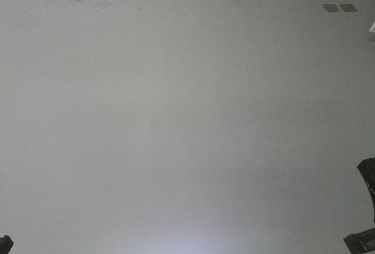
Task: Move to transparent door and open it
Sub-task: 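Drive the base forward across the floor toward the glass door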
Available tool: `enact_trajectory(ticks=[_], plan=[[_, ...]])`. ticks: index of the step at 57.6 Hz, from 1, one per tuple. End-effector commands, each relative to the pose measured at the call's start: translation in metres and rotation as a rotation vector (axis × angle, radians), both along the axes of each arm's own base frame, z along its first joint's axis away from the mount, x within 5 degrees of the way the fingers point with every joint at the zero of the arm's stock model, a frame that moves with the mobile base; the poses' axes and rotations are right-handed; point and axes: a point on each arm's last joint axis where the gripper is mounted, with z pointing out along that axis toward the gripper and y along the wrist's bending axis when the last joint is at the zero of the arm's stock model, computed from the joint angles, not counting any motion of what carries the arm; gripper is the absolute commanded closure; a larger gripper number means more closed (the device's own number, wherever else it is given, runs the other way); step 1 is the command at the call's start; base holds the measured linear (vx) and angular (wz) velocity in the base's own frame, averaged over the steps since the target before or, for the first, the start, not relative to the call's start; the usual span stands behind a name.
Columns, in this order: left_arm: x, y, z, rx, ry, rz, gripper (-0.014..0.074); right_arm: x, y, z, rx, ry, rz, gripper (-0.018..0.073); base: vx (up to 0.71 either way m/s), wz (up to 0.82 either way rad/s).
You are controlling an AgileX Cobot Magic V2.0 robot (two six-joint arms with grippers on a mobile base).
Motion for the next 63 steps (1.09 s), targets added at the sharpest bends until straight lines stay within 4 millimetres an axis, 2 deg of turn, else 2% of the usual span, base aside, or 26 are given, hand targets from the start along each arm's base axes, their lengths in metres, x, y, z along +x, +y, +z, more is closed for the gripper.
enact_trajectory(ticks=[1,63], plan=[[0.0006,0.0005,0.0027,-0.02,-0.073,0.006,0.0594,-0.0014,-0.0005,0.007,0.016,-0.094,-0.001,0.0565,0.0,0.0],[0.0006,0.0005,0.0027,-0.02,-0.073,0.006,0.0594,-0.0014,-0.0005,0.007,0.016,-0.094,-0.001,0.0565,0.02,0.02]])
